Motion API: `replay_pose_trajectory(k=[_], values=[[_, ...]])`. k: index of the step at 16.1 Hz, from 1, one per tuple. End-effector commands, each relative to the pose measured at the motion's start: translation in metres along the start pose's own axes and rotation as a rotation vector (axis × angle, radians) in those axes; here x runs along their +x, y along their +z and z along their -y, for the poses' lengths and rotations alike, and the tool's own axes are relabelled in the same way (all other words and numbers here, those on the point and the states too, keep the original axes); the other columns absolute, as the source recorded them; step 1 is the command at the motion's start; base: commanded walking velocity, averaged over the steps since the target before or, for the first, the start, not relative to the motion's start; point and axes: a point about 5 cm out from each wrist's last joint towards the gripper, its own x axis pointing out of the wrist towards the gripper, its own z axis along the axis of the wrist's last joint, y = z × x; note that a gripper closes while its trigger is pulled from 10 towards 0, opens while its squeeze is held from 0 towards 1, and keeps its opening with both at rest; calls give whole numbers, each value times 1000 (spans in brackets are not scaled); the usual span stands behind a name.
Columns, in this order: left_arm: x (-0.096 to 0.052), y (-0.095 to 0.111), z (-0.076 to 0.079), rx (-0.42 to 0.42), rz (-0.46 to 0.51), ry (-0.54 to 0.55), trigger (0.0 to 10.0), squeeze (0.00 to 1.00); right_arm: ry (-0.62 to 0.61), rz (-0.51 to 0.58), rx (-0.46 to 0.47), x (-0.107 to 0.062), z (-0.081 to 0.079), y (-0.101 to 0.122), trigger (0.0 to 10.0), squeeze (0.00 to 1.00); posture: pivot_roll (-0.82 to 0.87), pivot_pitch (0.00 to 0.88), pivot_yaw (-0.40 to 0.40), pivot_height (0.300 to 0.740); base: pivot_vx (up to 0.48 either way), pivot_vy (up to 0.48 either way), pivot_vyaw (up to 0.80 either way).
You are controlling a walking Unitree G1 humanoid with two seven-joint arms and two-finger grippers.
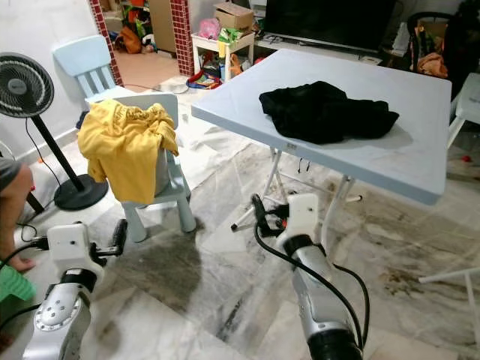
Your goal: Hang hanger
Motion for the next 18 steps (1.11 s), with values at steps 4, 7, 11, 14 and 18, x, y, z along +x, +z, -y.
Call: replay_pose_trajectory(k=[4,7,11,14,18], values=[[2,4,2,1,17,-22,10000,0,-8,5,9,1,4,3,10000,0,-46,0,-9,740,283,0,0],[2,3,2,0,15,-26,10000,0,0,5,1,1,3,3,10000,0,-47,0,-9,740,313,0,533],[3,4,2,-2,14,-27,10000,0,-1,3,10,2,3,3,10000,0,-47,0,-10,740,320,0,738],[4,4,2,-3,13,-28,10000,0,2,3,10,2,2,3,10000,0,-48,0,-10,740,319,0,0],[6,5,2,-3,13,-29,10000,0,13,1,10,5,2,4,10000,0,-48,0,-16,740,311,0,686]])
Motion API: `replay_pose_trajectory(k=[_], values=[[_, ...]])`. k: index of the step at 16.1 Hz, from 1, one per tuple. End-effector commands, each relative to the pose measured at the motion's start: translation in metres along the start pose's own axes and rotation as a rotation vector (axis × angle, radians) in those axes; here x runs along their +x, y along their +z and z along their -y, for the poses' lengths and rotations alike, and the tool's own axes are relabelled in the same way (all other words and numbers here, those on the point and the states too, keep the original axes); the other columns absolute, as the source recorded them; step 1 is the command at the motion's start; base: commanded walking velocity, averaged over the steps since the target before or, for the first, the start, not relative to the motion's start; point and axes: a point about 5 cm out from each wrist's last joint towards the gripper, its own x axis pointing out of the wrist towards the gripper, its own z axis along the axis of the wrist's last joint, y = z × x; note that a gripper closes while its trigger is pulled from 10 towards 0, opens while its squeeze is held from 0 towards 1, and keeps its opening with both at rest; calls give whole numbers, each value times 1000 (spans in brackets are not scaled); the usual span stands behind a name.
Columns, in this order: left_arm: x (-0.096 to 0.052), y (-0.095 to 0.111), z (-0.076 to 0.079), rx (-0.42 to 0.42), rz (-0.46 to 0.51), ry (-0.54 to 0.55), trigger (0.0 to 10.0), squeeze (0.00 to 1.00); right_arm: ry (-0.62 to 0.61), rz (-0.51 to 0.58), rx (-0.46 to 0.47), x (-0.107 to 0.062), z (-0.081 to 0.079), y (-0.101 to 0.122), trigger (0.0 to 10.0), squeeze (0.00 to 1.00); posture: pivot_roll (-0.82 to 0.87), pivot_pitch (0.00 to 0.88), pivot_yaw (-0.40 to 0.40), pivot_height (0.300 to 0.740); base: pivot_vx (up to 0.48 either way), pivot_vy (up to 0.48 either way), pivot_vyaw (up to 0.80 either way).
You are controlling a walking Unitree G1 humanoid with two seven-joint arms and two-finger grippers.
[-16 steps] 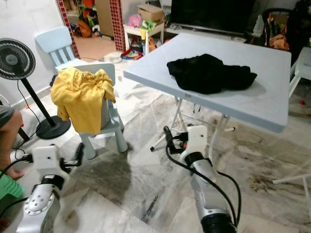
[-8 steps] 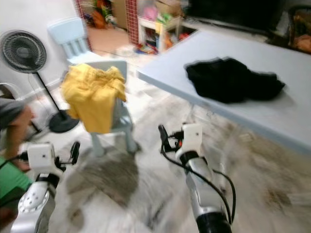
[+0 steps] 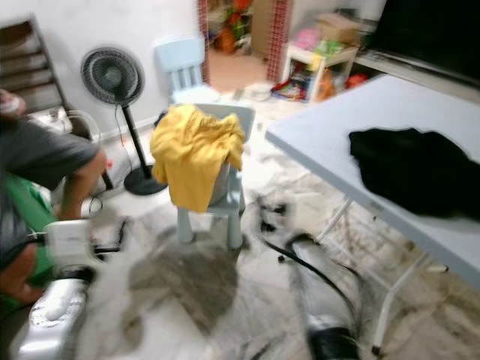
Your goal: Hang hanger
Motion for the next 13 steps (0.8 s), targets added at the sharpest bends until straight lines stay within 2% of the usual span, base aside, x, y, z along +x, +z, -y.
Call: replay_pose_trajectory(k=[1,4,6,13], values=[[2,4,8,-8,17,-26,10000,0,-38,-22,-3,-6,13,-4,10000,0,-48,0,-16,740,307,0,800],[3,4,8,3,18,-32,10000,0,-21,-26,-4,-4,11,-5,10000,0,-40,0,-20,740,298,0,652],[4,4,8,9,16,-35,10000,0,-24,-28,6,-3,11,-6,10000,0,-38,0,-18,740,257,0,0],[5,3,8,11,22,-50,10000,0,-31,-21,6,-3,10,-6,10000,0,-30,0,-17,740,0,0,0]])
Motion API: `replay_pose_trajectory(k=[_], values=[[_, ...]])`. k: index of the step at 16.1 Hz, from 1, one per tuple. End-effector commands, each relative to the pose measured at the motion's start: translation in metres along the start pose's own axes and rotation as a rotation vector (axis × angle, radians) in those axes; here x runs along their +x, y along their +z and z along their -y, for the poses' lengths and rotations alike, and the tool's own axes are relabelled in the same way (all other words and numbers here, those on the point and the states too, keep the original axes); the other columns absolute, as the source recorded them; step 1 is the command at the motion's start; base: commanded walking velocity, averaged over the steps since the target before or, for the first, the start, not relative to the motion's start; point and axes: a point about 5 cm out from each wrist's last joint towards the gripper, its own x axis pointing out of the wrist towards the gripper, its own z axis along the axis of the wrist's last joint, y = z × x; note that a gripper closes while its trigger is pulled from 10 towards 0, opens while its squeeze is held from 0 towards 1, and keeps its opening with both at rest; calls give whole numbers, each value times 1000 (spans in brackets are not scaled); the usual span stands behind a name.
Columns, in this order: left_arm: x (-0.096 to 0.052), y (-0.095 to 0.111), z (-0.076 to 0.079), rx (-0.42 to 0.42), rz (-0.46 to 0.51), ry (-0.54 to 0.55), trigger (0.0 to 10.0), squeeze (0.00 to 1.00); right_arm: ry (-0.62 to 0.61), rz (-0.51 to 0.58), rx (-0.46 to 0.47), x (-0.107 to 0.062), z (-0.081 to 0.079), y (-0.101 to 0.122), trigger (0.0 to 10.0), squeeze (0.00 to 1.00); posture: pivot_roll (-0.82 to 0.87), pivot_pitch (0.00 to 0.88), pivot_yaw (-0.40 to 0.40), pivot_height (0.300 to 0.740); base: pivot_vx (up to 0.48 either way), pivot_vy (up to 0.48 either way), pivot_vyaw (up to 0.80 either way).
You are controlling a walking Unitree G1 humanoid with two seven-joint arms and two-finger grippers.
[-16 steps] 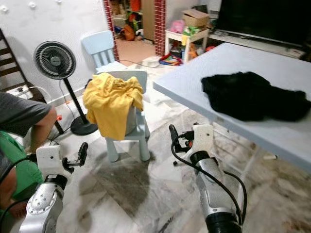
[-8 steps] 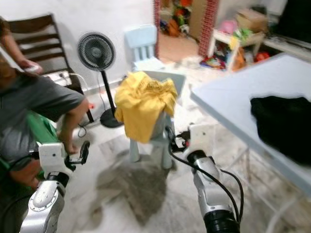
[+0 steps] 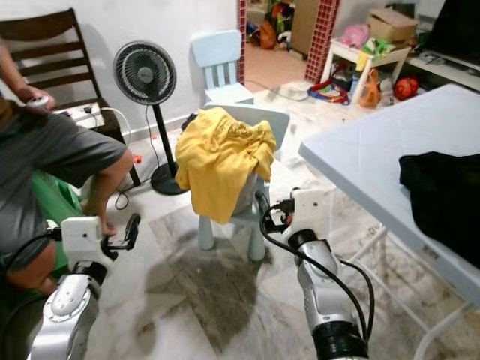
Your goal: Hang hanger
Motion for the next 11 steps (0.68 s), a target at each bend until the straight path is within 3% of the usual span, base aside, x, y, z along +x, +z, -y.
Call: replay_pose_trajectory(k=[1,4,11], values=[[0,1,-3,5,7,8,10000,0,13,11,2,2,-4,2,10000,0,-31,0,-17,740,0,0,0],[0,1,-3,0,10,3,10000,0,13,11,2,2,-4,2,10000,0,-32,0,-17,740,0,0,0],[1,1,-1,-13,11,-8,10000,0,9,11,2,3,-3,2,10000,0,-36,0,-17,740,290,0,0]])
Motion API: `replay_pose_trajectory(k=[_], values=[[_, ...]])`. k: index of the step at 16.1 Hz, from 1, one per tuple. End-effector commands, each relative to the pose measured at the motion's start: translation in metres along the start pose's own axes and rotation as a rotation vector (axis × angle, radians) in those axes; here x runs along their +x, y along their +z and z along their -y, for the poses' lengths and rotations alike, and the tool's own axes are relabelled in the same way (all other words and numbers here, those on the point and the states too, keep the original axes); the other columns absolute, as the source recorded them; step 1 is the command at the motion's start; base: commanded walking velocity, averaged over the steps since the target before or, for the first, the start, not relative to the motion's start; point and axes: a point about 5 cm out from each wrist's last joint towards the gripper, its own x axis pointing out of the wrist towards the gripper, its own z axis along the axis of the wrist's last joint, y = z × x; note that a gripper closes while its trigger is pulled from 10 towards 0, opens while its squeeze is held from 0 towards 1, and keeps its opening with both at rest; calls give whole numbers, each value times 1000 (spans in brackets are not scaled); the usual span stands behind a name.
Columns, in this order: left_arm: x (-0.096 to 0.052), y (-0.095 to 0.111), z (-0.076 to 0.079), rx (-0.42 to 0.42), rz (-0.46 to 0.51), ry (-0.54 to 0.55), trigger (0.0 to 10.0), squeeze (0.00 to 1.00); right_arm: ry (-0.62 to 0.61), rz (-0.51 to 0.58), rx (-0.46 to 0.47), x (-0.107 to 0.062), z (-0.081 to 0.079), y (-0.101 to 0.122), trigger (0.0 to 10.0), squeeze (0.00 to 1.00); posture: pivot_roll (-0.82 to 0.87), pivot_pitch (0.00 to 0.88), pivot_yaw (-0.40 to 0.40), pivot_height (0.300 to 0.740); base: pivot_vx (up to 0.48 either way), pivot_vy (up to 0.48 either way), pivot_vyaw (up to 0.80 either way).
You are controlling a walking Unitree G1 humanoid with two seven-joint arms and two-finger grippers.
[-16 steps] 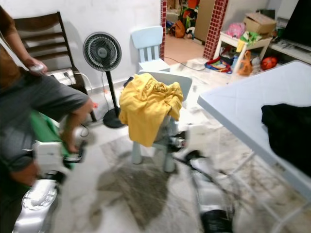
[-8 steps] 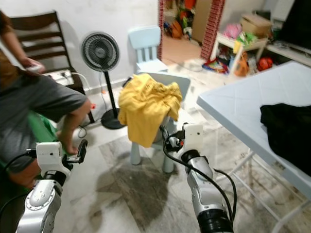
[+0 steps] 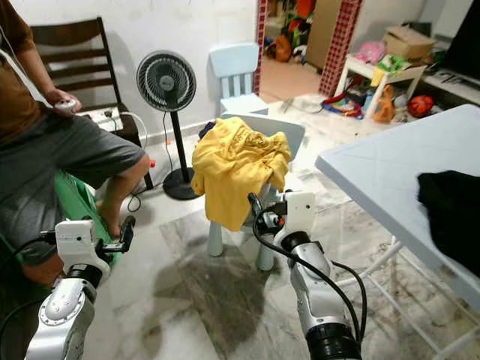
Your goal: Hang hanger
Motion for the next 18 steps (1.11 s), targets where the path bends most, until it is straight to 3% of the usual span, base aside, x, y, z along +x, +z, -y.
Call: replay_pose_trajectory(k=[1,9,18], values=[[1,0,1,-6,0,-10,10000,0,-3,10,-1,1,2,3,10000,0,-38,0,-17,740,307,0,0],[3,0,1,-11,1,-16,10000,0,-8,5,-3,3,3,3,10000,0,-40,0,-17,740,336,0,0],[5,0,2,-14,-5,-19,10000,0,-11,4,-2,4,4,3,10000,0,-44,0,-16,740,328,0,-477]])
